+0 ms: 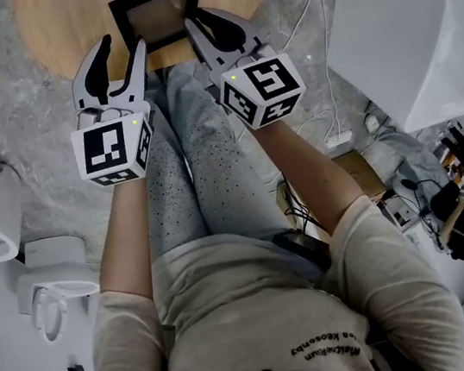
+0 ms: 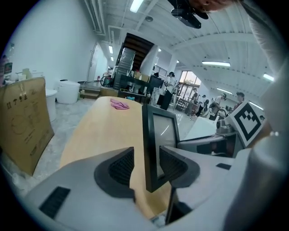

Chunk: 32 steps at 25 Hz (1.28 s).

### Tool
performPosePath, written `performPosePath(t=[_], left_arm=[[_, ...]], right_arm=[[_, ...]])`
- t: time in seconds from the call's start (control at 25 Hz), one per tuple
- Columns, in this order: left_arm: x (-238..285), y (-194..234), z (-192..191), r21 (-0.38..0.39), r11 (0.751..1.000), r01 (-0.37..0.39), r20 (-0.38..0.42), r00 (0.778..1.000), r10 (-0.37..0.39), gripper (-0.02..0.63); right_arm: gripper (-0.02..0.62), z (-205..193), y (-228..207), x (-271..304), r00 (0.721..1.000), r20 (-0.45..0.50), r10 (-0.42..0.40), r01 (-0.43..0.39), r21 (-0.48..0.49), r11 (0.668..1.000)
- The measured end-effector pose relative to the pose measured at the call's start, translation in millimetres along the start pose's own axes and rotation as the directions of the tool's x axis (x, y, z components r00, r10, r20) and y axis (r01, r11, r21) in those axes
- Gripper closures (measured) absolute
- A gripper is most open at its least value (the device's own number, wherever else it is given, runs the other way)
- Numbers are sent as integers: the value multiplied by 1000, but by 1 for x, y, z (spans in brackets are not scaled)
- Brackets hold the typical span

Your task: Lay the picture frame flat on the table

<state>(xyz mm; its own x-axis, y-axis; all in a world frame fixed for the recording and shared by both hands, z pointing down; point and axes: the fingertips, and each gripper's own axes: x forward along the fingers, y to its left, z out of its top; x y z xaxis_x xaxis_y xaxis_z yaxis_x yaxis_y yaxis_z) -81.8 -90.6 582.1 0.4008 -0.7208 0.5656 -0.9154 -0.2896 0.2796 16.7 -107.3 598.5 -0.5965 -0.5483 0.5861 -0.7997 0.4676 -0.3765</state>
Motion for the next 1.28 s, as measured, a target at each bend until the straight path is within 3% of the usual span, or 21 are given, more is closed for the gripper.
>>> performPosePath(t=[0.16,1.28], left_arm=[[4,-2,-2,11,1000,-5,-27,1000,5,512],[30,10,-58,-12,998,54,-182,982,-56,517]], right_arm=[[523,-3,2,1,1000,-10,-4,4,5,1000],[523,-60,-9,19,985,-155,-70,85,92,992]])
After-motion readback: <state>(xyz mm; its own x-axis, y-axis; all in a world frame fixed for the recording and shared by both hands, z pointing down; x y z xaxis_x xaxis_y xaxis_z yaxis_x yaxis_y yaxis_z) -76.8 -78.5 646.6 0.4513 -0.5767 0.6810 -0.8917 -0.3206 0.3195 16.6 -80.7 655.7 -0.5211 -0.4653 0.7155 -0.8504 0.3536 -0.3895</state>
